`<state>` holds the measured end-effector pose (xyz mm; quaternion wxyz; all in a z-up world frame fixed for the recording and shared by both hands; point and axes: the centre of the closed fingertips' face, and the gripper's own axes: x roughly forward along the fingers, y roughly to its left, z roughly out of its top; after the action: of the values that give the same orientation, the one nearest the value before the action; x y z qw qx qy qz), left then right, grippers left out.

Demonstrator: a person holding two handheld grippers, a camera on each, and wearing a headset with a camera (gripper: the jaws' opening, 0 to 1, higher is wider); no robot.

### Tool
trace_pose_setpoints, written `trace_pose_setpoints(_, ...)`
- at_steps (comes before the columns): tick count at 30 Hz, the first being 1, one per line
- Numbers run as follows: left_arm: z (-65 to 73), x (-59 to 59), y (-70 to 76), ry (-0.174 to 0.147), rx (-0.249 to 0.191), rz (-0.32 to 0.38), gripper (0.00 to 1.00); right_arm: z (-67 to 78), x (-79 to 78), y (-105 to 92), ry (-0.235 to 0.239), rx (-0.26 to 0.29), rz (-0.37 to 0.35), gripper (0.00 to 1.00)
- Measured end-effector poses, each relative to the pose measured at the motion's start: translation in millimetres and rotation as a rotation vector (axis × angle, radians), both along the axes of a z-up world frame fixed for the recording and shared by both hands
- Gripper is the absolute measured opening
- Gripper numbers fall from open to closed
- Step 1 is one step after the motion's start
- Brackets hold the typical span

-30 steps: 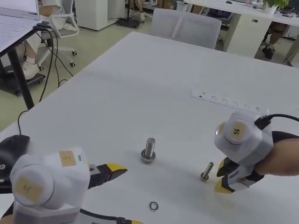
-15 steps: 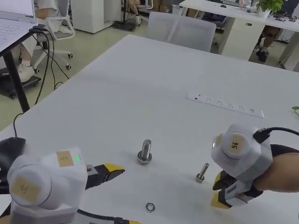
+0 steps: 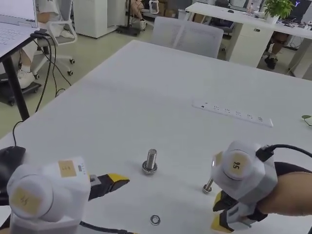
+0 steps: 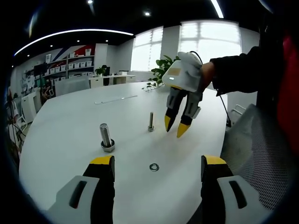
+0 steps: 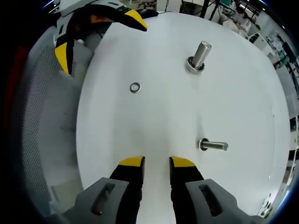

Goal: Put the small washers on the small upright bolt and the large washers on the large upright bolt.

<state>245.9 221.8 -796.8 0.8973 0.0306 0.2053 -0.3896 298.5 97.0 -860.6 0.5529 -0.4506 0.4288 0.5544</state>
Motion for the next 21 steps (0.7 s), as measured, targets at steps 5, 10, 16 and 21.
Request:
trace_pose_setpoints(5,1.0,0.2,0.1,-0.003,-0.004,-0.001,0.75,1.4,-6.2,5.2,0.006,0.001,0.015,0.23)
trace_pose_setpoints(10,1.5,0.5,0.6,-0.005,-0.005,0.000,0.75,3.5,-9.5,10.2,0.003,0.001,0.036,0.23)
trace_pose_setpoints(16,1.4,-0.4,0.9,-0.007,-0.005,-0.001,0.75,5.8,-13.5,18.4,0.002,0.004,0.057,0.23)
trace_pose_setpoints(21,1.7,-1.1,1.8,-0.009,-0.005,0.000,0.75,7.5,-16.8,27.3,0.000,0.009,0.084,0.23)
